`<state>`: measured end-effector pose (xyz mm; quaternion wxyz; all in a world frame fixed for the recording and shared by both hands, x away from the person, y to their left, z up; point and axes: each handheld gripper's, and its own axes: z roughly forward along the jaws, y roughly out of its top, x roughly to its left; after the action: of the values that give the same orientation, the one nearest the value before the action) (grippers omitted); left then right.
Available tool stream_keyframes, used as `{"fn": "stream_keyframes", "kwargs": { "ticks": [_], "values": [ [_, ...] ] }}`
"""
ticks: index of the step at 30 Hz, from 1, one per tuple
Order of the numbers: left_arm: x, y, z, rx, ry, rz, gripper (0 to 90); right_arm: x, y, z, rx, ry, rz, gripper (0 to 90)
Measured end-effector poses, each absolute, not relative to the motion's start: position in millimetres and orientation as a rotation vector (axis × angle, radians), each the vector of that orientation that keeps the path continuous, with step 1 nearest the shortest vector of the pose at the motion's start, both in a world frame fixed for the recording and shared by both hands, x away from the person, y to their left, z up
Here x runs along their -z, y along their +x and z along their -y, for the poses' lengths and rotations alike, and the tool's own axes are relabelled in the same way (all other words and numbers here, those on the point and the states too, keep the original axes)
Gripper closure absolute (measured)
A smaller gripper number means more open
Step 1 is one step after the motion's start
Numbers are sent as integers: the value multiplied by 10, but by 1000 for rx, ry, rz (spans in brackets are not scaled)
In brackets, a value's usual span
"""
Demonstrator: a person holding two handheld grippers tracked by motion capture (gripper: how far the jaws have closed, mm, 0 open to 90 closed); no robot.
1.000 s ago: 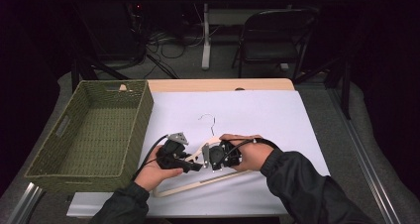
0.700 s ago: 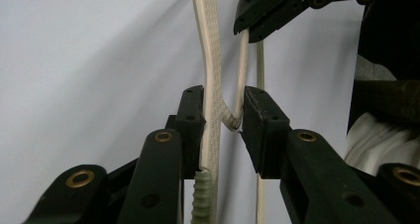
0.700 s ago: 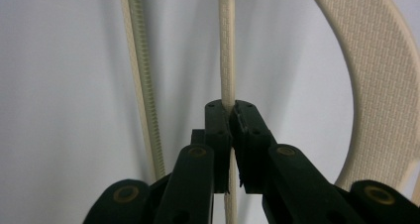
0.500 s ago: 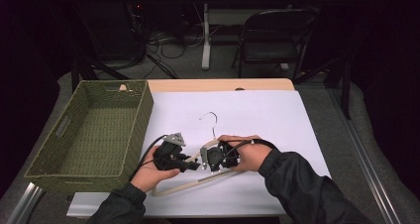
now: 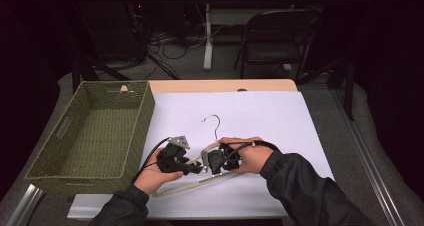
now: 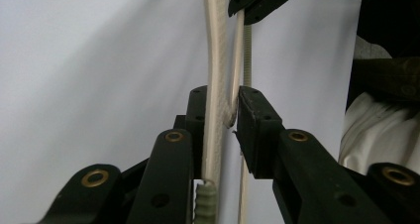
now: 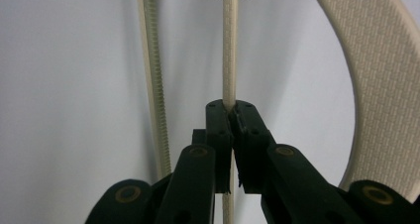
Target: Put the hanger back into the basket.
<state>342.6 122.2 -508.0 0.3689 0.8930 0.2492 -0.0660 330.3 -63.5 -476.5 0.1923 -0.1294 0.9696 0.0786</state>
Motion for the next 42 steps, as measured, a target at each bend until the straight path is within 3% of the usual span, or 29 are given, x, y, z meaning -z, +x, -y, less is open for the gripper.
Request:
{"fn": "stream_keyframes", "kwargs": {
  "ticks": [13,22,27,42],
  "values": [
    [5115,3437,-1239,220,2271,-647,863,4758,3310,622,-191,-357,-2747,863],
    [5091,3424,-1276,251,2230,-635,874,4712,3309,644,-222,-321,-2749,851],
    [5063,3366,-1334,160,2235,-648,875,4597,3344,715,-327,-227,-2764,765],
    [4943,3289,-1562,106,2149,-714,875,4404,3379,1005,-429,-96,-2769,714]
  ]
}}
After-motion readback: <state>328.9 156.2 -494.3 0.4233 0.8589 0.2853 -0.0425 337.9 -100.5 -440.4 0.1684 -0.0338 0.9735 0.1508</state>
